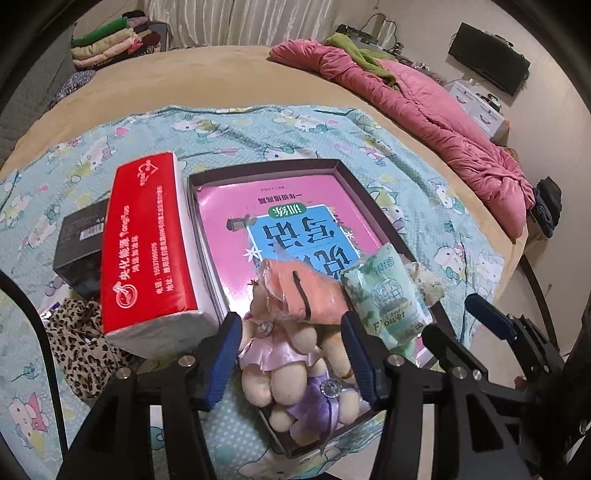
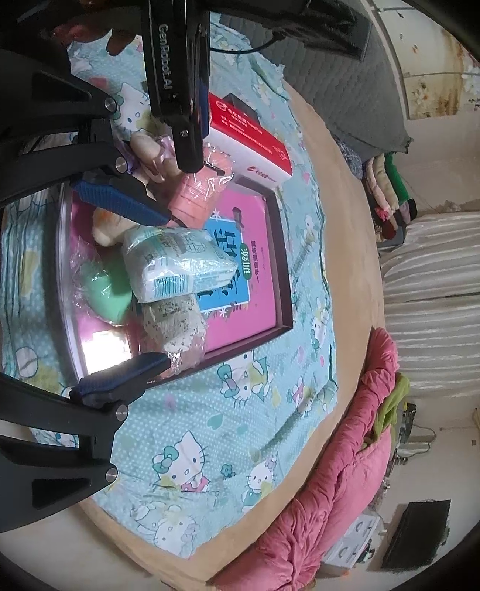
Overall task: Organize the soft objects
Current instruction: 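Lower the towel and wipes onto the tray and open both tools, then withdraw both open tools from the tray toward the remaining items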
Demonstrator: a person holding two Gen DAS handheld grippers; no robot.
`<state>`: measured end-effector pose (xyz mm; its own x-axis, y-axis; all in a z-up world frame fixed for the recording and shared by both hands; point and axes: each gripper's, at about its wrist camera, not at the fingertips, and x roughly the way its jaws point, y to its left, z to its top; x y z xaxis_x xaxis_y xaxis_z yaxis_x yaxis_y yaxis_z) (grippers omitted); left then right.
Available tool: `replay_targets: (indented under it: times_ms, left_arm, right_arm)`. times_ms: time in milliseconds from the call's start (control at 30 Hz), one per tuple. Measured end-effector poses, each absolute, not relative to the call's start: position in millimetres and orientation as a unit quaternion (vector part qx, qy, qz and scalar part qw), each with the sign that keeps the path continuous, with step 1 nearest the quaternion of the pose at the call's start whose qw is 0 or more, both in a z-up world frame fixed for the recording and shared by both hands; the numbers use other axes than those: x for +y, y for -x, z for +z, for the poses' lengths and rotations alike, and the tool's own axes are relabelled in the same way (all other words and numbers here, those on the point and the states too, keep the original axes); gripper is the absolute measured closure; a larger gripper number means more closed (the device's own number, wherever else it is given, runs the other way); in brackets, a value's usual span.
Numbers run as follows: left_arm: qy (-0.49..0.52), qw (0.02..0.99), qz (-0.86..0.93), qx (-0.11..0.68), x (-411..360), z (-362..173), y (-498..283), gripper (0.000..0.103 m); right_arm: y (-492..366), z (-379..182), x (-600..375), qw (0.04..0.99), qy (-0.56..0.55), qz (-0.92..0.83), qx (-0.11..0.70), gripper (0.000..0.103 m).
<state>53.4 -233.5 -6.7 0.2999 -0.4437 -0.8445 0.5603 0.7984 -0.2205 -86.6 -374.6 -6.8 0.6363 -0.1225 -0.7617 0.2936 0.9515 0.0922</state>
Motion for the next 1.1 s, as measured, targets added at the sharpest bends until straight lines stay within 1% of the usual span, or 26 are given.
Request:
replay_targets:
  times_ms: [33, 100, 200, 500, 667, 867, 1100]
  left_arm:
    - [-0.059, 0.805, -0.313, 0.5, -233, -5, -52, 0.044]
    - [-0.06, 0.806, -0.314, 0.498, -231, -2, -50, 0.038]
    - [-0.06, 0.809, -0.313, 0.494, -227, 2, -48, 0.033]
    - [-0.056, 0.816, -0.305, 0.487, -207, 16, -41, 0.022]
    - [-0.047, 0.823, -0.297, 0.481, -192, 25, -38, 0.02]
    - [-0.041, 0.833, -0.282, 0.475, -170, 35, -34, 0.018]
    - [-0.024, 0.845, -0.259, 0.467, -126, 43, -33, 0.017]
  right_arm:
    - [87, -6, -374, 0.898, -0.101, -0.12, 0.41, 0.03]
    - [88, -3, -374, 0.899, -0.098, -0.125, 0.409, 0.029]
    - [89, -1, -374, 0.898, -0.098, -0.134, 0.407, 0.029]
    - [91, 8, -371, 0.898, -0.083, -0.154, 0.403, 0.029]
    - [91, 16, -364, 0.901, -0.079, -0.15, 0.398, 0.026]
    - [87, 28, -345, 0.908, -0.073, -0.132, 0.391, 0.025]
    - [78, 41, -307, 0.916, -0.066, -0.089, 0.386, 0.025]
